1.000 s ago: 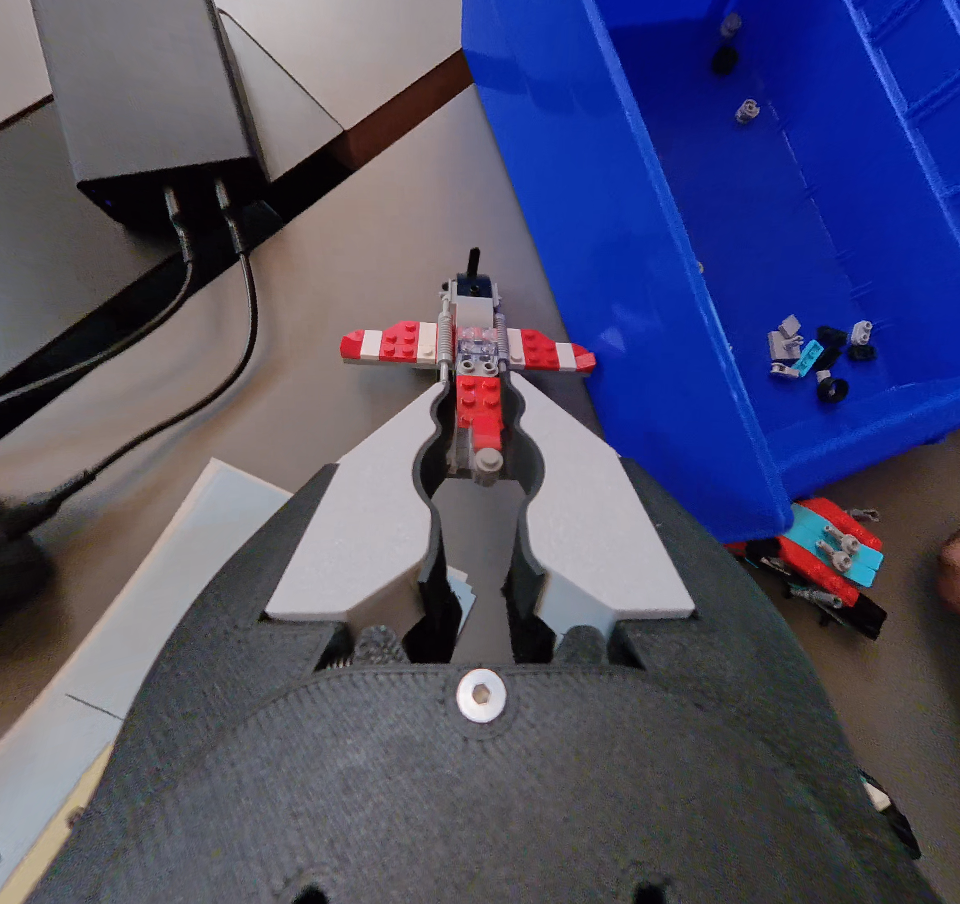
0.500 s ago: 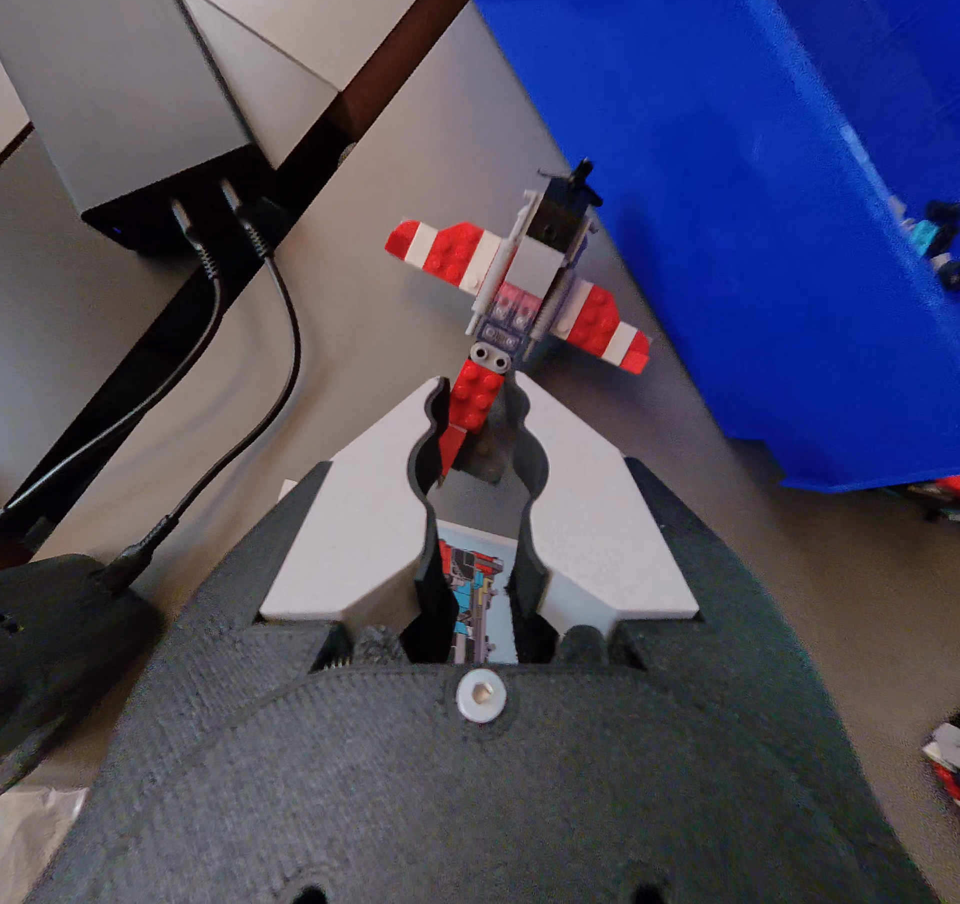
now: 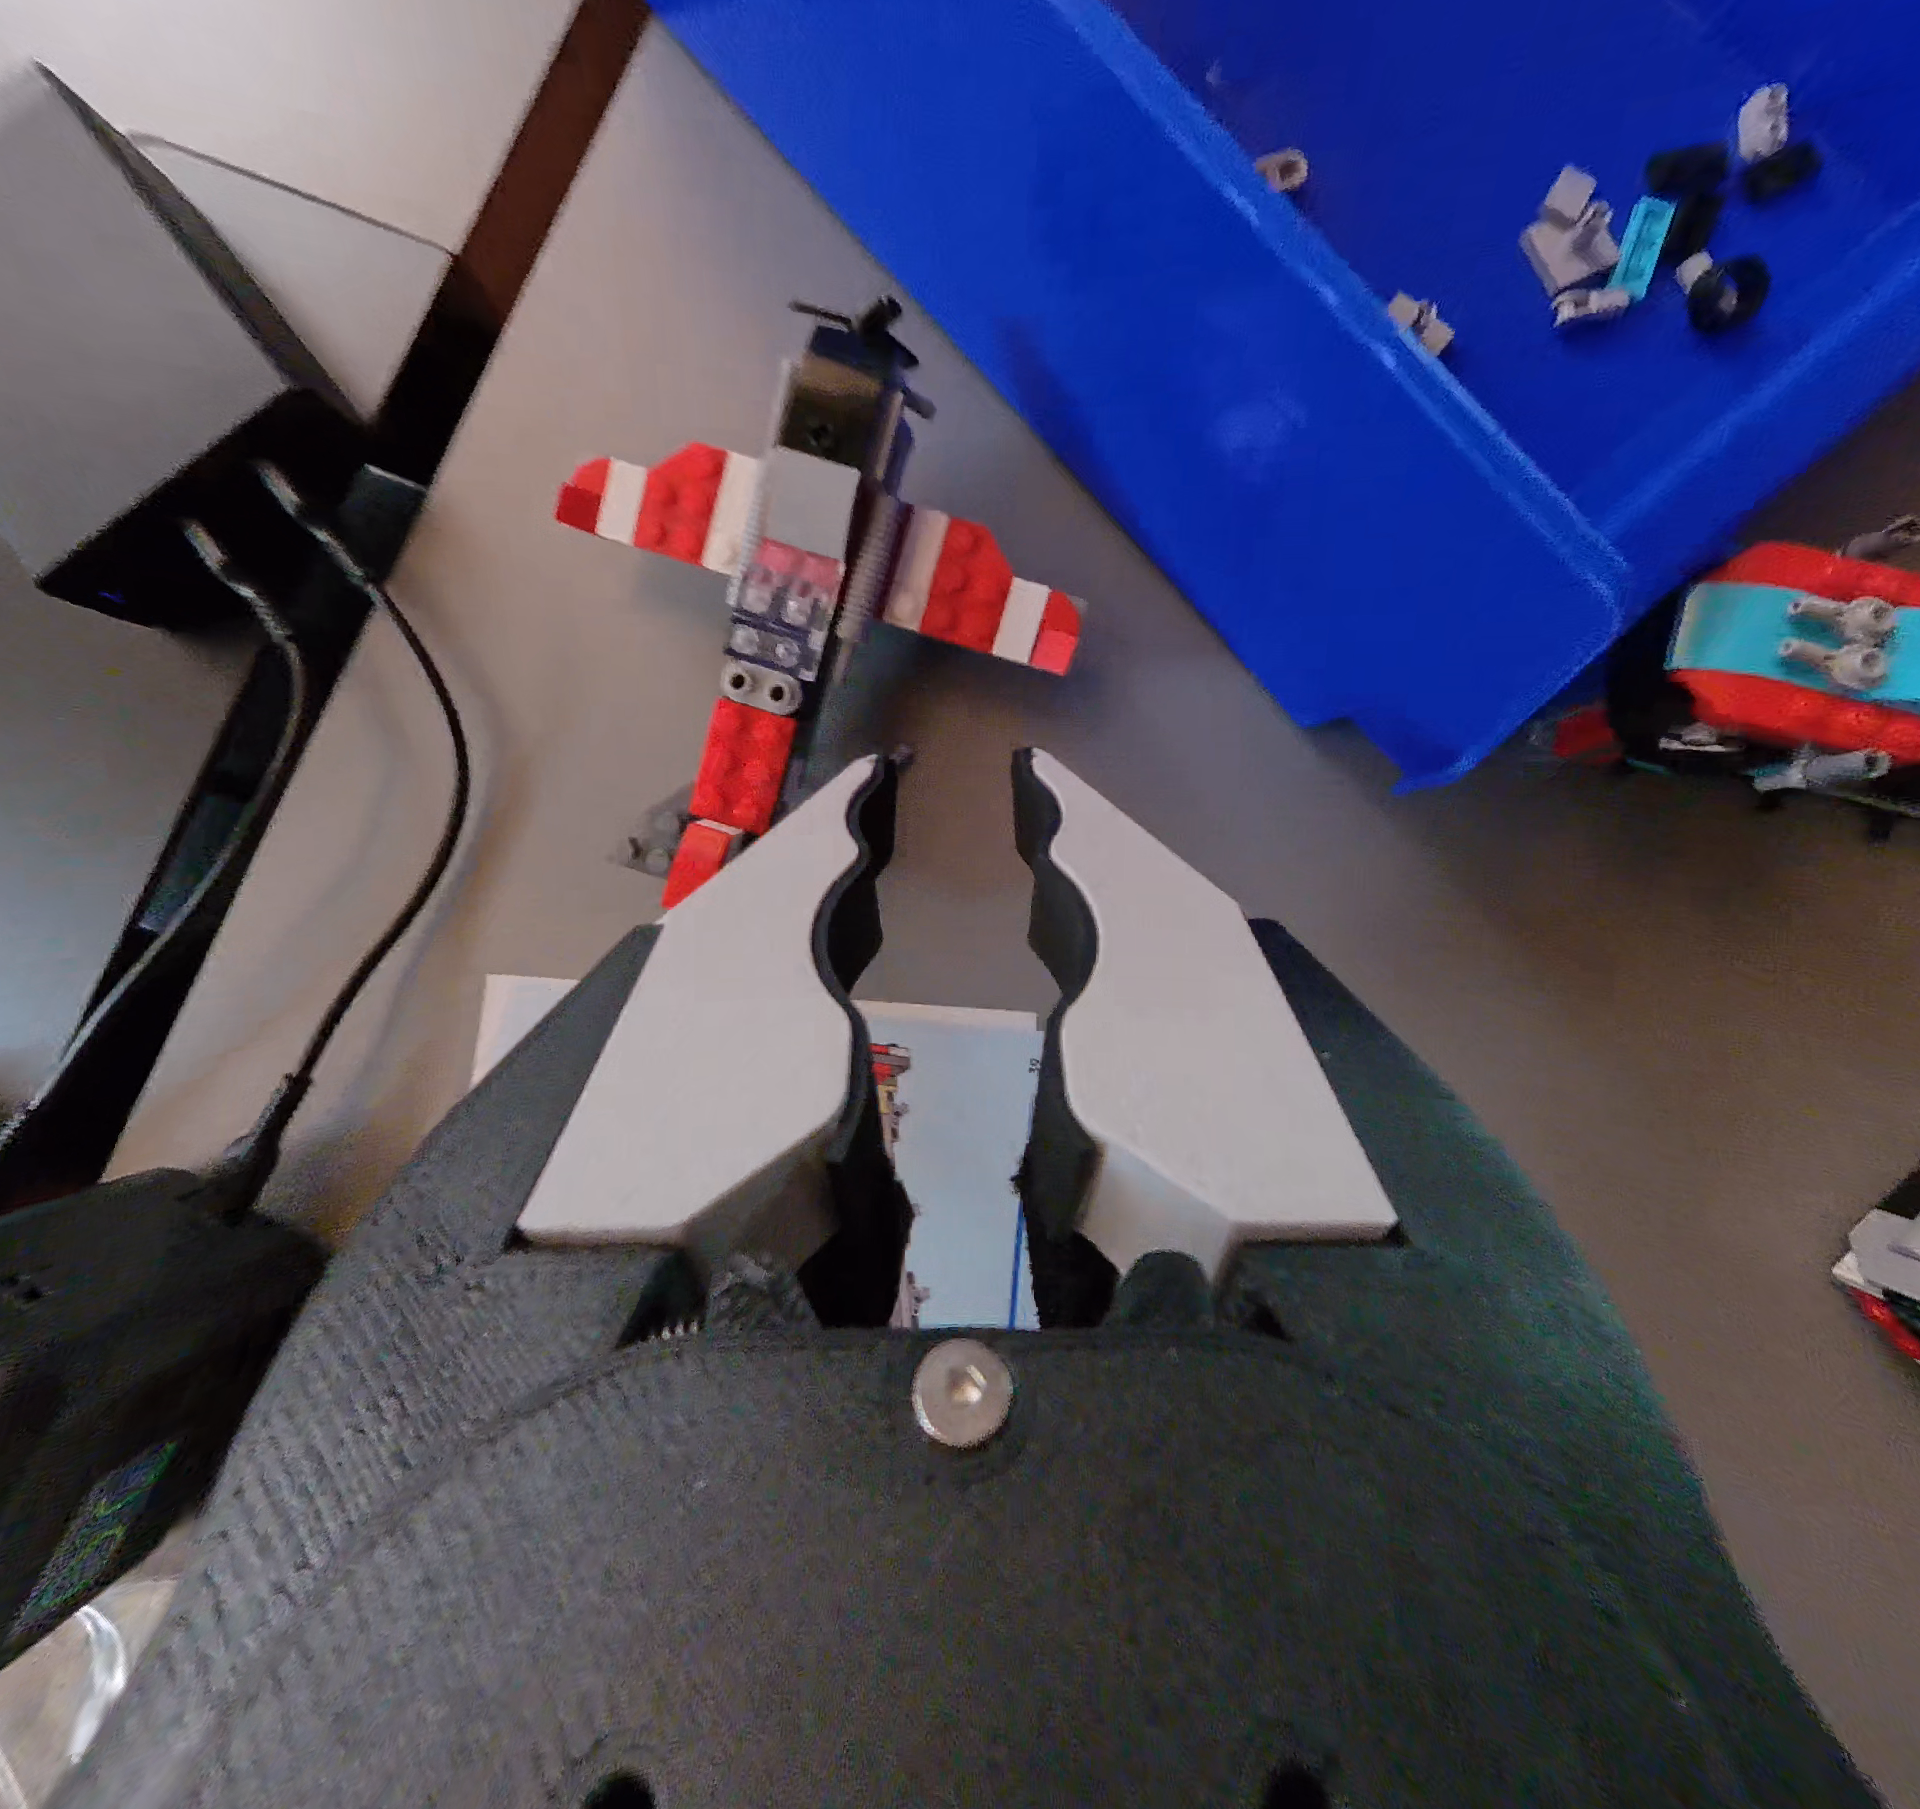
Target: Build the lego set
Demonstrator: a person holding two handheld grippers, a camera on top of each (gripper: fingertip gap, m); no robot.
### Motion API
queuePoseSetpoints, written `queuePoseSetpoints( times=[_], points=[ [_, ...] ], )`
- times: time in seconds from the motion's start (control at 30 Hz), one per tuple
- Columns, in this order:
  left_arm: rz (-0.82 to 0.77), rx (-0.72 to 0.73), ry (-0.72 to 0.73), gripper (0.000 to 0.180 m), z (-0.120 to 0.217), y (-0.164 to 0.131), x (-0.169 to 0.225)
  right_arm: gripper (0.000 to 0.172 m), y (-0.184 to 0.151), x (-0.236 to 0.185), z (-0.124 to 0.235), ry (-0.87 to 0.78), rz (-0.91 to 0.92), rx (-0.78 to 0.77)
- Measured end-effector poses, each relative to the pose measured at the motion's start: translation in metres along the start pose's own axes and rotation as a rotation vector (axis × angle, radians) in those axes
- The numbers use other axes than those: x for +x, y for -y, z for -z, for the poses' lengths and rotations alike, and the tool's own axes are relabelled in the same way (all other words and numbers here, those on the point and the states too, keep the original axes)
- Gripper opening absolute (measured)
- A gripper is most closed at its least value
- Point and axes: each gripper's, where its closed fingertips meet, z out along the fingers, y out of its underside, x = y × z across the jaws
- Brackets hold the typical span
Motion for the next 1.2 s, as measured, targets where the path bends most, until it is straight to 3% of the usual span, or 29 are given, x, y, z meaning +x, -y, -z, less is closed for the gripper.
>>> queuePoseSetpoints(
  times=[0.37,0.63,0.9,1.03,1.2],
  points=[
    [-0.013,-0.077,0.081,0.027,-0.017,-0.011,-0.013,0.018,0.001,0.0,0.001,0.0,0.003,0.004],
    [-0.001,-0.082,0.06,0.026,-0.028,-0.014,-0.017,0.018,0.001,0.0,0.001,0.0,0.002,0.003],
    [-0.011,-0.065,0.026,0.01,-0.031,-0.012,-0.015,0.018,0.0,0.001,0.001,0.0,0.001,0.002],
    [-0.001,-0.037,0.015,0.01,-0.024,-0.011,-0.01,0.018,0.0,0.001,0.001,-0.002,0.0,0.001],
    [0.039,0.09,-0.046,0.009,0.009,-0.011,0.023,0.018,-0.001,0.001,0.001,0.0,0.0,-0.006]
  ],
)
